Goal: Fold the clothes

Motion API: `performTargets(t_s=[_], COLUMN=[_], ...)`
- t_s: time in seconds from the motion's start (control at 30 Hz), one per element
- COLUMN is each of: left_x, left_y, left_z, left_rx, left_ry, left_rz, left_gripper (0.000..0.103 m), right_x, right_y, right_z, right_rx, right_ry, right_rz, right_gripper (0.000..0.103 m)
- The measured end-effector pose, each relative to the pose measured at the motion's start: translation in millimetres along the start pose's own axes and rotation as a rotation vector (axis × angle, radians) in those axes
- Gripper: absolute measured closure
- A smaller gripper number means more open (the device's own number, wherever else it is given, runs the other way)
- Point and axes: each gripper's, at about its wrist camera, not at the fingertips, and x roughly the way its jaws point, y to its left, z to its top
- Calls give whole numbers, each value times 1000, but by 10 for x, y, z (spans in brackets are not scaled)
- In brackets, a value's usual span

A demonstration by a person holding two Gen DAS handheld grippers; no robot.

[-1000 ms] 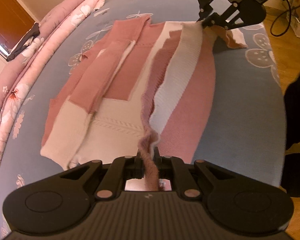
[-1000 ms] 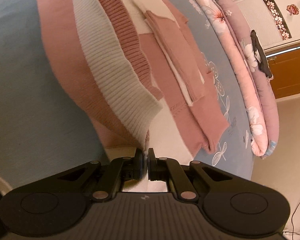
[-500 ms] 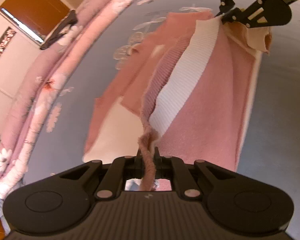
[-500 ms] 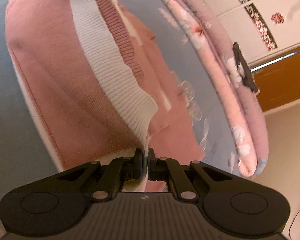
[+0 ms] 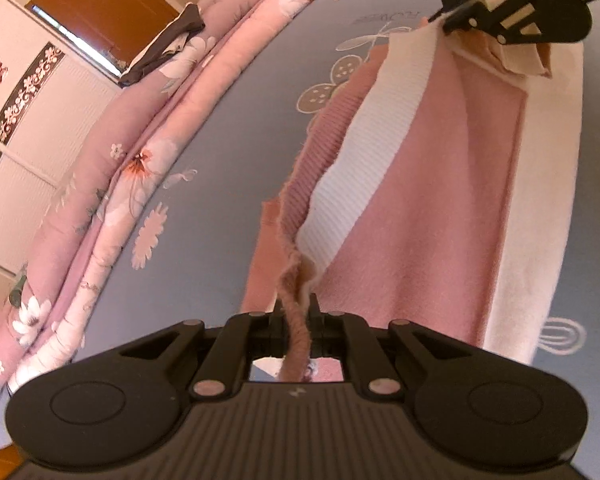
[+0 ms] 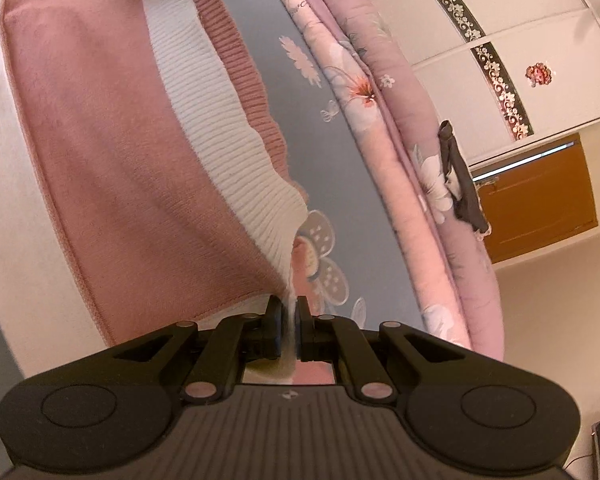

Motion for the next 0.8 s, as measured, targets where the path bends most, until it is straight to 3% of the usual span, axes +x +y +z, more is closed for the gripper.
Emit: performTargets(t_s=[0.3,0.8], left_x=[347,853], left_y=[383,461], left_z=[126,87], left_rx=[-46,-72], left_ry=[-3,42], left_rz=[5,-32], left_gripper=[96,93], right_x=[425,902], right_y=[-190,-139], right_z=[186,295], right_rx=[2,-25], right_ry=[7,36], right_rz=[-39,-5], right_gripper=[97,96])
